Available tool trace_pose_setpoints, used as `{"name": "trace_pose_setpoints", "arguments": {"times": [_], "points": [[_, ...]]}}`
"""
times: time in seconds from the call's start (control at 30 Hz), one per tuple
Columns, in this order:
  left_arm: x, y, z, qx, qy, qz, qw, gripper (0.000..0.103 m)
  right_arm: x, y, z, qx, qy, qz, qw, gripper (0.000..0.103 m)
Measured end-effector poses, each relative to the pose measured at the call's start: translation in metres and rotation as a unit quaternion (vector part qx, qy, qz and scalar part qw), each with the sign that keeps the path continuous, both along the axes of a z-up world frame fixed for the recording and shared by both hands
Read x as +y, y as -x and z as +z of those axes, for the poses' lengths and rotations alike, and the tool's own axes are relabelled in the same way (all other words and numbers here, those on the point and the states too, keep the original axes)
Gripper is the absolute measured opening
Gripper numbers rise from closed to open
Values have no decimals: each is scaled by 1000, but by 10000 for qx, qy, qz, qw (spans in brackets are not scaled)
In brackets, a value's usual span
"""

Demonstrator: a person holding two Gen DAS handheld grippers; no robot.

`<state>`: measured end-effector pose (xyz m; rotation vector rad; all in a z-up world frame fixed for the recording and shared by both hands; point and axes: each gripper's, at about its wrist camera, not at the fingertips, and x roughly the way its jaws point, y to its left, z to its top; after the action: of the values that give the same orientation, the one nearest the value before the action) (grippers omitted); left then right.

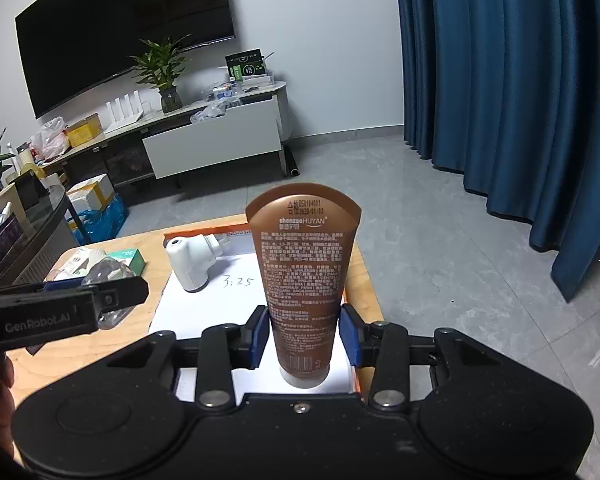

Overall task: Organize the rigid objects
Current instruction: 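Lift both held items above the white box and hold them there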

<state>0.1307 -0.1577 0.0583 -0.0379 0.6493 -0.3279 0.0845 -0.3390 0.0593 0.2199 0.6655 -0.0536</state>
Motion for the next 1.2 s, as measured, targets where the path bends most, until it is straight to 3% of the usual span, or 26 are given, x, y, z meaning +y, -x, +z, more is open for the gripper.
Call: {"name": "trace_pose_setpoints", "arguments": {"times": [0.3, 1.2], "points": [[-1, -1, 1, 39, -142, 183, 9997, 63, -2, -11, -8, 102, -12, 200, 9997, 47], [-1, 3, 1, 22, -47, 283, 9996, 63, 3, -19, -8, 251, 228, 368, 9987, 47]]}}
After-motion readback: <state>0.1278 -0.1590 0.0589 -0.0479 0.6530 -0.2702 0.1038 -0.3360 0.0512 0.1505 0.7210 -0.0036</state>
